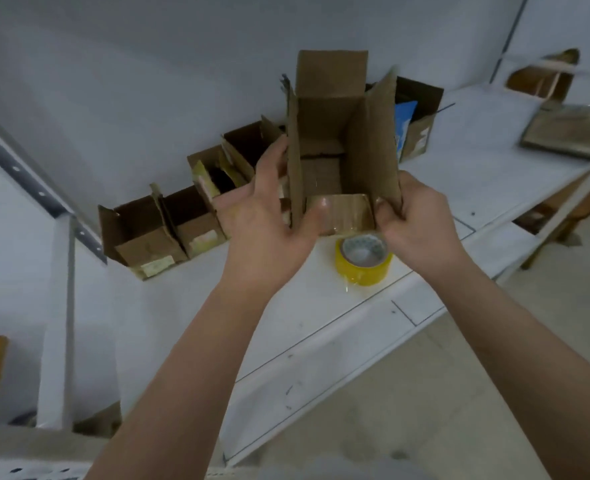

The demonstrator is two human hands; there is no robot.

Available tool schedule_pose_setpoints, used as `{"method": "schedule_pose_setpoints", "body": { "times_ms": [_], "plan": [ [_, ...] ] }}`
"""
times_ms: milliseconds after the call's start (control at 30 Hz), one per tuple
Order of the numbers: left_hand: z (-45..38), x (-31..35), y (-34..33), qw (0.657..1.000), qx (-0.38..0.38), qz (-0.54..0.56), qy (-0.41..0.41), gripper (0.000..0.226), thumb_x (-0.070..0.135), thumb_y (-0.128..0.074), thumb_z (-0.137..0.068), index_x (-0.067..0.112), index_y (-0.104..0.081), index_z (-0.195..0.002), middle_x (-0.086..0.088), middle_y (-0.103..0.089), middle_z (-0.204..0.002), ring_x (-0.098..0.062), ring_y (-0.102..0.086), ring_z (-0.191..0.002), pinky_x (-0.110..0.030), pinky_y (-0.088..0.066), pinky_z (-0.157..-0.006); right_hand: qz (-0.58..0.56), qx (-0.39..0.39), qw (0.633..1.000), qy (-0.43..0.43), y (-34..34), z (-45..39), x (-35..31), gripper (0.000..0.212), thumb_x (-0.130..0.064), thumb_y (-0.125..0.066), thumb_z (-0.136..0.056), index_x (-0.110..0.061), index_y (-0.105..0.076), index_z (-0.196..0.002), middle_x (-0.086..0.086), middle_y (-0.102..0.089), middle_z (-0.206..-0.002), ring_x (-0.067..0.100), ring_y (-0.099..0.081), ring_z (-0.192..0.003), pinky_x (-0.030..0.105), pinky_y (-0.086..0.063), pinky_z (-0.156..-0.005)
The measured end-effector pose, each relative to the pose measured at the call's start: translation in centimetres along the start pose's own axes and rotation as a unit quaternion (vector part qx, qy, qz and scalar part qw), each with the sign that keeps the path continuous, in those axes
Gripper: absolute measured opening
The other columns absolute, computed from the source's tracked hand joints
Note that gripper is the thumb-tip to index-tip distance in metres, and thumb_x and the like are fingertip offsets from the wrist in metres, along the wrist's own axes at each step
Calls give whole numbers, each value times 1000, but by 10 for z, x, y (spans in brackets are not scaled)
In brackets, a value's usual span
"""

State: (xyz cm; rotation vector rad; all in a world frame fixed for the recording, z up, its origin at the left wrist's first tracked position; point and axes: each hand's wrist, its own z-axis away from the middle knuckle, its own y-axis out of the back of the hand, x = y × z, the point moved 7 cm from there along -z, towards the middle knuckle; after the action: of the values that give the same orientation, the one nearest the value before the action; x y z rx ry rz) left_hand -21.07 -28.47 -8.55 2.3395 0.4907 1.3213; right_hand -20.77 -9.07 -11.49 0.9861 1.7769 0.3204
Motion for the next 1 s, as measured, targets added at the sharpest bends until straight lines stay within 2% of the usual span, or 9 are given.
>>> {"method": "schedule_pose_setpoints", "body": {
  "times_ms": [100, 167, 233, 367, 433, 567, 733, 867, 1000],
  "plan": [
    [-13, 19, -22, 998, -13, -48, -32, 69, -2, -50, -91, 26, -30, -151, -6, -53, -132, -17, -58, -103, -9, -44, -88, -17, 17, 999, -23, 27, -2, 22, 5, -10, -53, -92, -10, -55, -96, 8, -57, -79, 37, -58, -84, 32, -35, -64],
    [-20, 27, -44, 993, -33, -107, -44, 64, -7, -45, -90, 25, -41, -146, -11, -44, -139, -11, -49, -114, 9, -23, -88, -31, 25, 999, -33, 48, -5, 39, 8, -11, -54, -91, -18, -51, -93, 7, -56, -79, 37, -58, -85, 35, -41, -68],
    [-25, 33, -79, 990, -90, -107, -17, 58, -5, -43, -93, 22, -46, -144, -14, -32, -143, -22, -42, -128, 11, -12, -91, -25, 25, 999, -31, 69, -9, 58, 5, -12, -54, -92, -16, -51, -93, 7, -59, -78, 37, -58, -84, 40, -46, -71],
    [-29, 58, -159, 978, -165, -117, 47, 54, 24, -61, -92, 27, -45, -144, -13, -17, -148, -29, -39, -131, -13, -21, -107, 3, 24, 999, -42, 121, -20, 113, 8, -18, -53, -93, -13, -57, -99, 4, -60, -78, 29, -57, -79, 35, -42, -65],
    [-31, 79, -199, 977, -174, -124, 27, 57, 31, -72, -85, 29, -50, -138, -10, -16, -148, -25, -36, -131, -15, -23, -108, 11, 26, 998, -62, 150, -25, 145, 10, -20, -53, -93, -16, -59, -101, 1, -61, -80, 27, -58, -81, 35, -45, -68],
    [-44, 118, -259, 984, -127, -121, -36, 48, 17, -81, -76, 30, -54, -114, -4, -15, -151, -18, -34, -132, -13, -25, -98, -30, 15, 993, -117, 192, -38, 209, 10, -22, -53, -91, -22, -63, -94, 0, -69, -75, 21, -67, -76, 45, -55, -76],
    [-58, 155, -309, 981, -51, -154, -109, 34, 7, -84, -68, 17, -63, -93, -14, -35, -144, -35, -34, -136, -44, -47, -99, -86, 0, 983, -165, 216, -59, 271, 11, -21, -53, -93, -28, -61, -91, -6, -71, -69, 12, -70, -59, 48, -58, -74],
    [-72, 160, -349, 944, -96, -228, -218, 17, 21, -82, -71, 16, -67, -77, -13, -54, -134, -38, -32, -139, -57, -34, -108, -65, -6, 984, -165, 223, -88, 302, 10, -25, -54, -93, -33, -58, -88, -6, -69, -73, 12, -69, -57, 47, -58, -73],
    [-100, 141, -372, 957, -157, -162, -182, 34, 46, -62, -88, 17, -73, -75, -3, -59, -131, -21, -33, -139, -55, -29, -110, -33, -24, 988, -147, 211, -122, 322, 16, -25, -54, -94, -26, -64, -107, -3, -69, -73, 13, -68, -60, 43, -57, -71]
  ]
}}
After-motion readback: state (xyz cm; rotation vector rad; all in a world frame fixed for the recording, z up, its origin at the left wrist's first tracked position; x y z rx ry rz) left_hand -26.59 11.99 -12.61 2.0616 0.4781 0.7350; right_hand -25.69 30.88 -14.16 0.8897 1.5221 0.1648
